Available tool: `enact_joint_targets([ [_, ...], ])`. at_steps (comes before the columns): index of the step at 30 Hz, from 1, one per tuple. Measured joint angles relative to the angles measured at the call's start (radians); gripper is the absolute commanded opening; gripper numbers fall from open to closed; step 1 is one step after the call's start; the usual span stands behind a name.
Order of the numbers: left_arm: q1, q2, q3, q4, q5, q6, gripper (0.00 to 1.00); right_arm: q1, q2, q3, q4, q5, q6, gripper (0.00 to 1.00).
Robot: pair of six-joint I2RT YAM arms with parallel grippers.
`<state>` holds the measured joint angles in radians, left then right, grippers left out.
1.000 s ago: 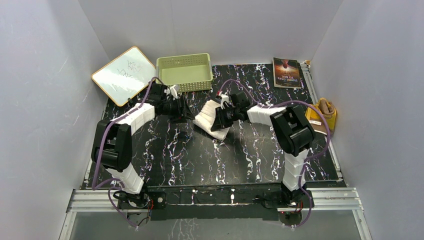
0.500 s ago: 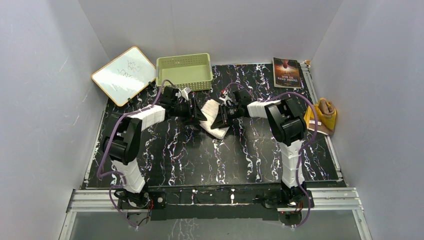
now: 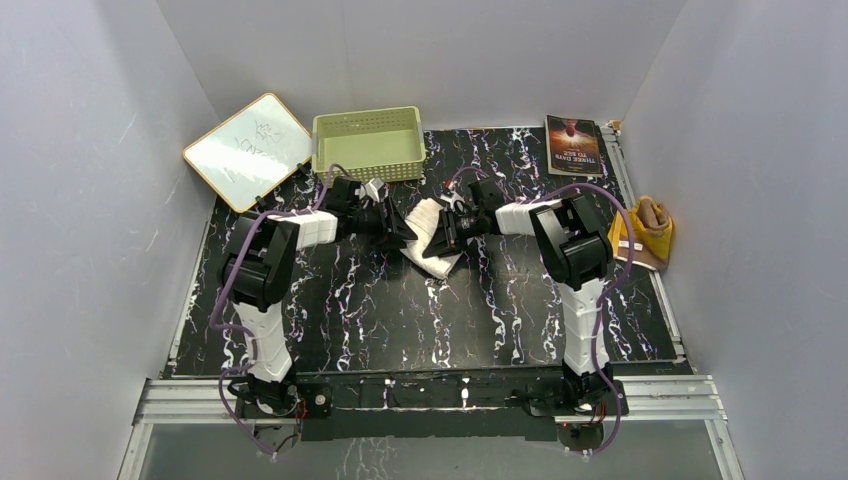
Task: Roll the towels
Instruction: Roll the towel at the center of the board.
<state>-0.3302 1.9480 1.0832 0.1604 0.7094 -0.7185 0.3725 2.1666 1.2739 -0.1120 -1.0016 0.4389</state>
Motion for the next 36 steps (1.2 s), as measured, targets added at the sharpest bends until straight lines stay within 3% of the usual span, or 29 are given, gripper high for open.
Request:
enact_joint_targets([
  [2, 0.0, 0.009, 0.013, -0.01, -0.002, 0.002, 0.48, -0.002, 0.002, 0.0, 0.0, -0.002, 0.003, 0.08],
  [4, 0.0, 0.016, 0.028, -0.034, -0.01, 0.011, 0.47, -0.002, 0.002, 0.001, 0.0, -0.002, 0.005, 0.15],
  [9, -0.001, 0.042, 0.086, -0.12, -0.037, 0.052, 0.44, -0.001, -0.003, 0.006, -0.017, 0.003, -0.005, 0.46],
  [11, -0.002, 0.056, 0.114, -0.153, -0.048, 0.072, 0.43, 0.006, -0.029, 0.006, -0.033, 0.023, -0.023, 0.53],
  [19, -0.006, 0.071, 0.156, -0.229, -0.071, 0.127, 0.42, 0.079, -0.238, -0.076, -0.095, 0.422, -0.19, 0.53],
  [26, -0.006, 0.077, 0.168, -0.253, -0.071, 0.15, 0.42, 0.225, -0.428, -0.196, -0.066, 0.787, -0.344, 0.52],
  [36, -0.006, 0.084, 0.18, -0.27, -0.069, 0.162, 0.42, 0.357, -0.416, -0.172, -0.027, 0.938, -0.443, 0.5],
])
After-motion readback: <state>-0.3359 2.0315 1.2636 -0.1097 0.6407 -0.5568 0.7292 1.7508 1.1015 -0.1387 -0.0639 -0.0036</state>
